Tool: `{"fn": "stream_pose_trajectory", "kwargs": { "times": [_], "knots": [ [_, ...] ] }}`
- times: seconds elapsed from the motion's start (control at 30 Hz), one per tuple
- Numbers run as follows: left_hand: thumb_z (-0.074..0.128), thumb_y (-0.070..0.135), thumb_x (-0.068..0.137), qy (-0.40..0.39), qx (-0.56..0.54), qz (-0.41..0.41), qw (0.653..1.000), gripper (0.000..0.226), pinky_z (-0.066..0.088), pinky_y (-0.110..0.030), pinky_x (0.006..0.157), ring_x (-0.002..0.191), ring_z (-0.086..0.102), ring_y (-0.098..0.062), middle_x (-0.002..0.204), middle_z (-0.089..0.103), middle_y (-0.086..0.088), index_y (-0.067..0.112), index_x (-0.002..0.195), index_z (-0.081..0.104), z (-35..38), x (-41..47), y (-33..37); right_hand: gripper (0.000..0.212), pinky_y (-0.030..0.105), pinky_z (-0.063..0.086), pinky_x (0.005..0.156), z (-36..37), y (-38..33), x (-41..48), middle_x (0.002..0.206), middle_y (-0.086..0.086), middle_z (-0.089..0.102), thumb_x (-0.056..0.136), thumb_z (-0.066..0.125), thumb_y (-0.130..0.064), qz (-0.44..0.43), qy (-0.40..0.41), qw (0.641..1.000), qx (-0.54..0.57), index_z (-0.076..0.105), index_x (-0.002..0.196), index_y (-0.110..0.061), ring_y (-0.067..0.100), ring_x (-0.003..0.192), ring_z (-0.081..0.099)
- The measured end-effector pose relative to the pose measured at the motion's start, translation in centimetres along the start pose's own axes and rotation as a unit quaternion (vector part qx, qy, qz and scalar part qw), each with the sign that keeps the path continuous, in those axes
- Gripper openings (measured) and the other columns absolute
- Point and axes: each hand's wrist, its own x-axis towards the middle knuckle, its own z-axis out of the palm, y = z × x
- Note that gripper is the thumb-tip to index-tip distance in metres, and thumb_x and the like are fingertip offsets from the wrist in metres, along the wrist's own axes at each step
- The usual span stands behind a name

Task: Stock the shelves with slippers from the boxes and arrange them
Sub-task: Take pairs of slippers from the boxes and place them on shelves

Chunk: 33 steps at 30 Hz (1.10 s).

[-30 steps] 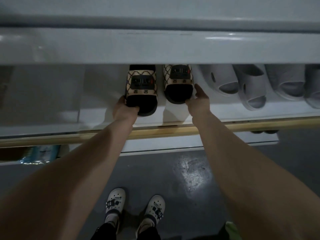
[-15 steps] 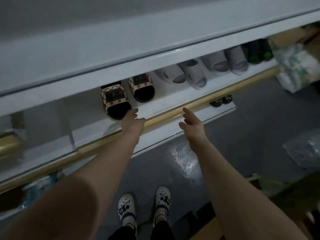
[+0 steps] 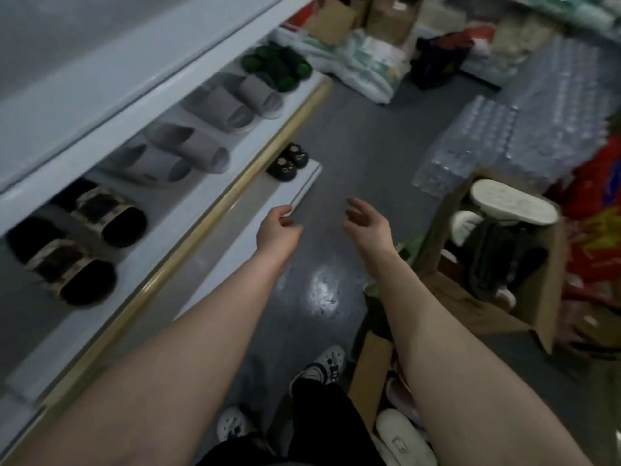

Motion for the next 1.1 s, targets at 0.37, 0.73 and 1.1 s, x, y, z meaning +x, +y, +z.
{"fn": "stream_pose_trajectory", "kwargs": {
  "times": [0.37,0.73,1.1],
  "knots": [
    [0.067,0.005,0.084,-0.203,0.088,0.078,0.972,0.046,0.052,-0.043,0.095,0.101,0.060,-0.016,0.106,0.062,-0.005,0.015,0.127,0.058,23.4,0.9,7.1,0.048,0.034,0.050,0.100,-19.6,3.2,4.2,0.126,0.010,0.064,0.092,0.058,0.006,0.065,0.188,0.976,0.087,0.055,0.136,-0.011,0.019,0.116,0.060],
    [0.067,0.012,0.086,-0.376,0.211,0.068,0.900,0.046,0.052,-0.041,0.096,0.107,0.061,-0.017,0.116,0.062,0.000,0.021,0.130,0.056,37.8,2.6,7.8,0.046,0.040,0.048,0.105,-29.2,10.6,4.6,0.117,-0.005,0.064,0.094,0.060,-0.004,0.228,0.345,0.903,0.115,0.057,0.136,-0.025,0.015,0.116,0.059],
    [0.065,0.013,0.089,-0.468,0.320,0.079,0.820,0.041,0.049,-0.025,0.076,0.096,0.061,-0.014,0.114,0.061,0.001,0.020,0.128,0.056,47.1,9.8,11.6,0.050,0.032,0.052,0.077,-32.4,13.3,11.3,0.115,0.001,0.063,0.094,0.063,-0.019,0.377,0.466,0.775,0.199,0.048,0.141,-0.025,0.015,0.087,0.063]
  ]
}}
